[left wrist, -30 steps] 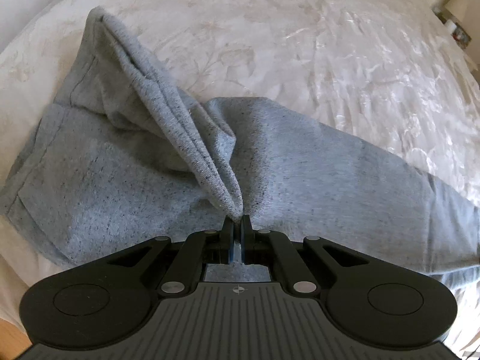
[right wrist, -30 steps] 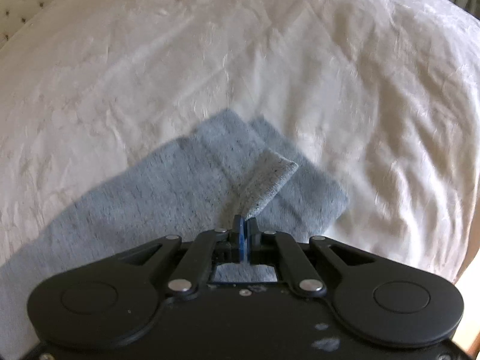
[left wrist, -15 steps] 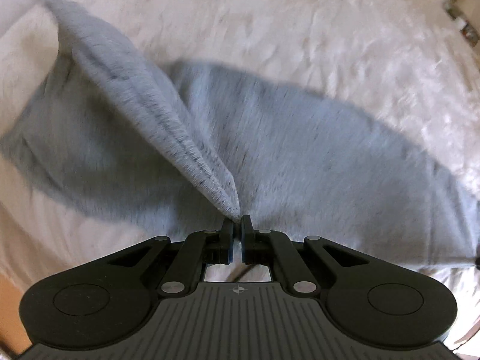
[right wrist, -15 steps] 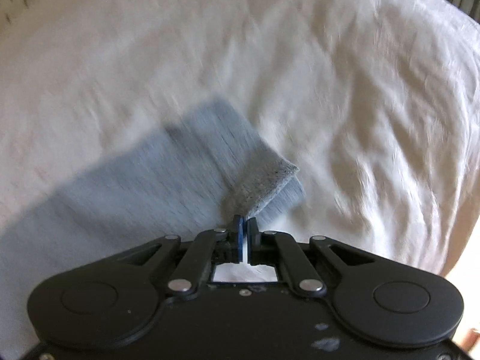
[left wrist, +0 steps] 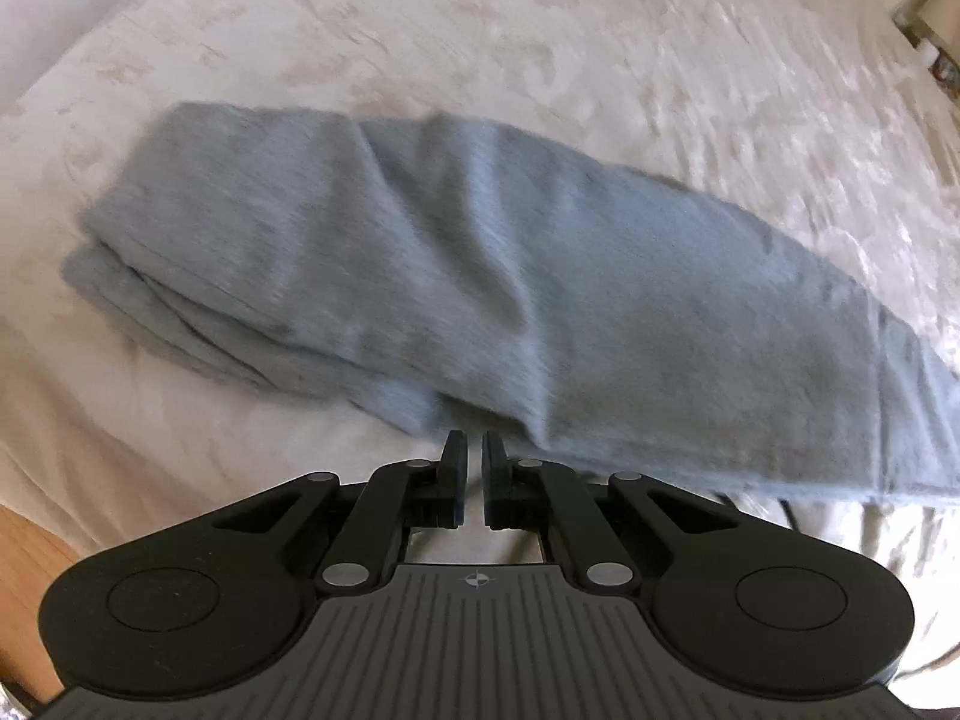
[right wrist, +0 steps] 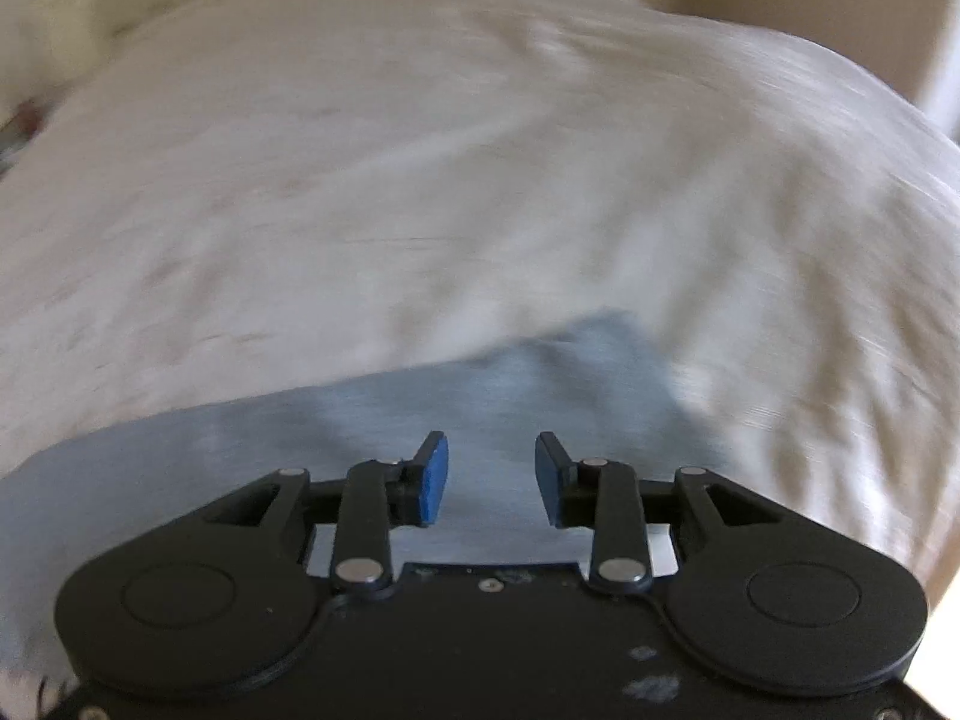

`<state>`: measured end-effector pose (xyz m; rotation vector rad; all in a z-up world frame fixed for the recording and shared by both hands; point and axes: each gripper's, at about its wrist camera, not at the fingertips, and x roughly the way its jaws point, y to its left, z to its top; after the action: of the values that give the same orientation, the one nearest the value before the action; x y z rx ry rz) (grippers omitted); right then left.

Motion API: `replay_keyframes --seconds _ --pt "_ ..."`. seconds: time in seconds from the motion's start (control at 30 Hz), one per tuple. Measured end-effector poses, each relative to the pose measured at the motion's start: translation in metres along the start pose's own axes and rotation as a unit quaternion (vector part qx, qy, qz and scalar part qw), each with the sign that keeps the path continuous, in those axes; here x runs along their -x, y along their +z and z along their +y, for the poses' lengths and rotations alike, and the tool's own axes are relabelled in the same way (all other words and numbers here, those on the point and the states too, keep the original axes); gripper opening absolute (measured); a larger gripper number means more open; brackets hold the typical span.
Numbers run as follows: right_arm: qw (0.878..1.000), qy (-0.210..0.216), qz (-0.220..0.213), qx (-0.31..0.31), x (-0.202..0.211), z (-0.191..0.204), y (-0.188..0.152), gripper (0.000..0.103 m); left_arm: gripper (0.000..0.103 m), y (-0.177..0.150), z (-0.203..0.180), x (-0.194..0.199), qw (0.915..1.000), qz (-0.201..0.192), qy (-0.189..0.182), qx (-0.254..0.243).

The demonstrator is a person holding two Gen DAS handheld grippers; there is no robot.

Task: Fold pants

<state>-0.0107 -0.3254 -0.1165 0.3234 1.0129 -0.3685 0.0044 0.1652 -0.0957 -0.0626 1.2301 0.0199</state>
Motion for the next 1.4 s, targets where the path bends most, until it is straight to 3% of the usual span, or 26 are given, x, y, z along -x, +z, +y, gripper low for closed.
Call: replay_keyframes --seconds 0.17,0.3,0.37,0.47,0.57,0.67,0.97,1.1,1.13,1.17,1.2,1.33,1.4 --pt "0.989 0.118 0.017 0.086 0.007 0.090 -0.012 0.037 0.005 0.039 0.042 -0.005 0.9990 -0.042 0.017 0.003" --pt "0.964 0.196 0.037 0.176 0.022 0.187 -0.038 0.038 0.005 0.074 0.085 -0.021 0.9971 -0.062 0.043 0.004" --pt "0.947 0.230 0.047 0.218 0.029 0.235 -0.054 0.039 0.005 0.086 0.105 -0.038 0.9976 -0.049 0.049 -0.005" --pt "0.918 0.269 0.055 0.287 0.043 0.303 -0.086 0.042 0.005 0.089 0.132 -0.071 0.9963 0.010 0.072 -0.045" --pt "0.884 0.276 0.040 0.376 0.056 0.359 -0.123 0.046 0.006 0.082 0.169 -0.089 0.9967 0.050 0.057 -0.028" --pt "0.850 0.274 0.026 0.449 0.061 0.404 -0.154 0.047 0.005 0.076 0.188 -0.090 0.9970 0.061 0.045 -0.017" --pt "0.779 0.266 -0.015 0.567 0.044 0.465 -0.200 0.049 0.005 0.075 0.219 -0.063 0.9983 0.045 -0.025 0.026" --pt "0.753 0.248 -0.041 0.608 0.040 0.478 -0.213 0.041 0.005 0.082 0.228 -0.050 0.9986 0.025 -0.034 0.031" --pt "0.748 0.242 -0.043 0.617 0.037 0.482 -0.215 0.037 0.005 0.084 0.229 -0.047 0.9985 0.021 -0.037 0.034" --pt "0.743 0.241 -0.041 0.623 0.035 0.483 -0.217 0.016 0.005 0.088 0.231 -0.045 0.9984 0.018 -0.039 0.035" --pt "0.741 0.245 -0.035 0.624 0.032 0.484 -0.217 0.007 0.005 0.091 0.232 -0.041 0.9984 0.014 -0.041 0.037" --pt "0.760 0.283 -0.014 0.584 0.047 0.477 -0.201 0.006 0.005 0.109 0.225 -0.029 0.9982 -0.008 -0.053 0.027" --pt "0.759 0.315 -0.004 0.570 0.062 0.470 -0.194 0.006 0.005 0.118 0.216 -0.024 0.9976 -0.026 -0.062 0.015"
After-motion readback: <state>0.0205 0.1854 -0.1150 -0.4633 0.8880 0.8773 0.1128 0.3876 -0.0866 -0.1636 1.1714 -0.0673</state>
